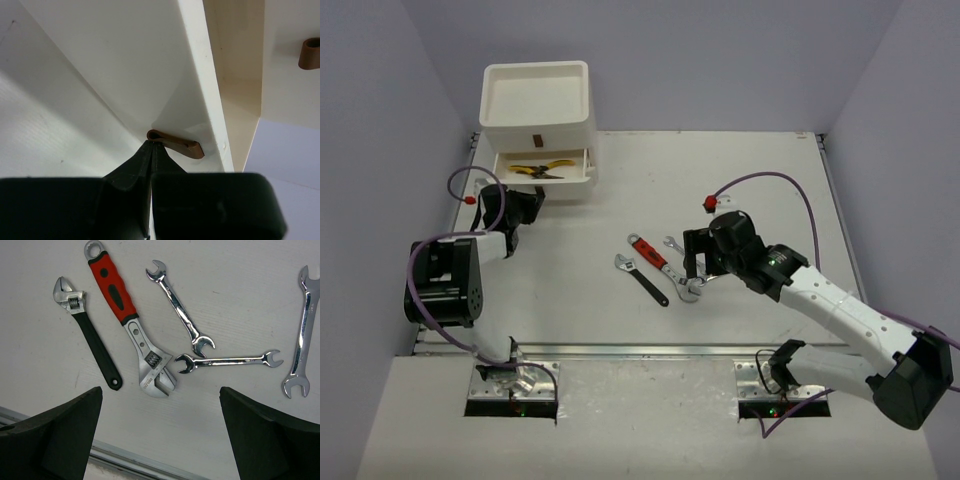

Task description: Sort the tools into containers

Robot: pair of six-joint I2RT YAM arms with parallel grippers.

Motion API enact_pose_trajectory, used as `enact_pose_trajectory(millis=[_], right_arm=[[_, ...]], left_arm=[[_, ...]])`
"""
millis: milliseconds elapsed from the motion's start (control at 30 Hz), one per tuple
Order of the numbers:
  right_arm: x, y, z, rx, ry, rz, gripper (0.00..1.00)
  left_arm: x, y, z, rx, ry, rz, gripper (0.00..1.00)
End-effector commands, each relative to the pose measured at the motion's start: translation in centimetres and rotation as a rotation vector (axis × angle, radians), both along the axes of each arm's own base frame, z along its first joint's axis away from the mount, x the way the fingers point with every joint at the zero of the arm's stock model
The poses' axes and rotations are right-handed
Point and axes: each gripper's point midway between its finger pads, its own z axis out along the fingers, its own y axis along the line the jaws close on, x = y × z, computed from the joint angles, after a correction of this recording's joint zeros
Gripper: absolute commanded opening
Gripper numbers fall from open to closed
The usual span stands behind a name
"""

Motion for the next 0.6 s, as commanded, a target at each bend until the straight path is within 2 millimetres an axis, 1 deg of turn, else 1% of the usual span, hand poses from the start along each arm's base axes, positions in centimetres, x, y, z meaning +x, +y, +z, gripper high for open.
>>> enact_pose_trajectory(millis=[0, 100, 267, 333, 433, 533, 567], right_arm=[[0.9, 0.5, 0.3, 0.007, -0.030, 0.010, 0.99], [0.9, 1.2, 0.1, 0.025, -0.015, 0.028, 0.99], [1.2, 1.8, -0.7, 0.024, 0.005, 0.040, 0.99], [1.2, 2.0, -0.9, 0.023, 0.015, 0.046, 0.99], [1.2, 2.2, -1.2, 0.019, 0.027, 0.055, 0.99], [1.5, 2.4, -1.5, 0.011, 0.034, 0.054, 0.99], [1.5, 2.4, -1.5, 0.011, 0.036, 0.054, 0.99]], left_arm=[[5.5, 2.4, 5.9, 0.054, -0.205, 0.089, 0.00], [6.6, 2.4, 6.0, 0.062, -0.221, 0.084, 0.00], [9.0, 2.0, 7.6, 0.083, -0.271, 0.062, 0.00], [9.7, 1.9, 7.4, 0.089, -0.264, 0.060, 0.00], [10.6, 1.6, 8.6, 0.087, -0.296, 0.054, 0.00], [11.4, 0.9, 8.9, 0.084, -0.307, 0.041, 0.00], [11.9, 1.2, 9.4, 0.093, -0.319, 0.062, 0.00]])
